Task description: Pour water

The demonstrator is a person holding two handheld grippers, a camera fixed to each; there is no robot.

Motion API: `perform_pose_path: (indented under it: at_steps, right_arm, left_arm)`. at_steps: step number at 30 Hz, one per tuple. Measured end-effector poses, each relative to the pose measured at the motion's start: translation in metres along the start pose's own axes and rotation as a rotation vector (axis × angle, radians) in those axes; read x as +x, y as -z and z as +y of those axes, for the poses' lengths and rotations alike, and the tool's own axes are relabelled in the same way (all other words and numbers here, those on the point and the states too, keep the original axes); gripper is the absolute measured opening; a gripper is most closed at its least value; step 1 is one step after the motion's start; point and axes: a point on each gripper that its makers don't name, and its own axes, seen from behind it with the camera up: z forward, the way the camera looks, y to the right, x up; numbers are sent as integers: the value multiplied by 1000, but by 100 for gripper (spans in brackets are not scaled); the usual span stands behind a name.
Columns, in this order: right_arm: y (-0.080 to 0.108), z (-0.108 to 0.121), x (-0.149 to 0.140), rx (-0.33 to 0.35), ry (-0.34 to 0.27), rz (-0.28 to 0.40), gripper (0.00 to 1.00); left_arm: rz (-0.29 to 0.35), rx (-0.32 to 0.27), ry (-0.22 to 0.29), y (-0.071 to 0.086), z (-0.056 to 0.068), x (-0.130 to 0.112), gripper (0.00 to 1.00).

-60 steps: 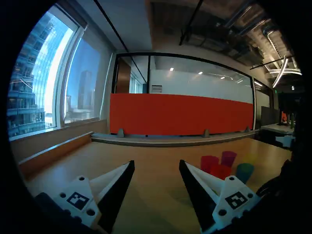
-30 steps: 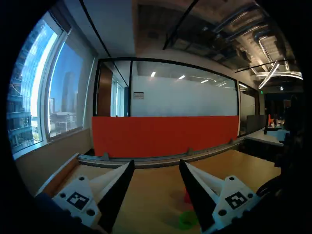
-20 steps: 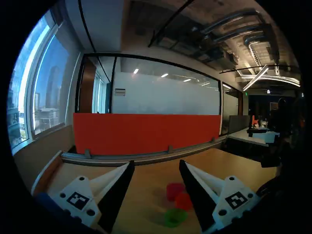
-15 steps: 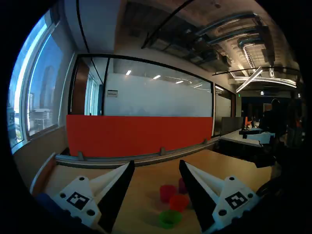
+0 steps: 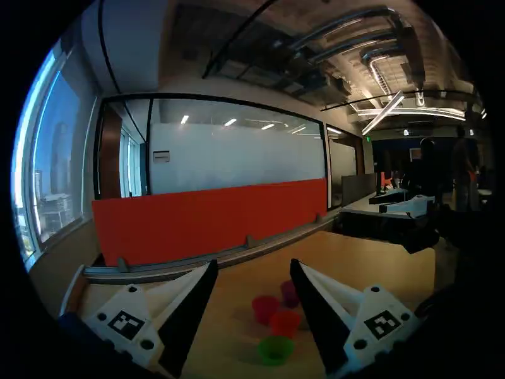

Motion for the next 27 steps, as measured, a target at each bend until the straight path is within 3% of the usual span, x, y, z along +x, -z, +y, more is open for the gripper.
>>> perform_pose_path:
  at_steps: [11,20,27]
  right_arm:
    - [-2,-16,-18,84,30,-92,100]
    - [-5,-19,-42,108,41,-152,100]
    - [-6,-25,-67,135,50,-208,100]
  left_arm:
    - [-91,-53,-3,-1,7,-33,84]
    - [-134,-73,11,-5,7,-62,84]
    - [-178,-115,12,-6,15,-92,84]
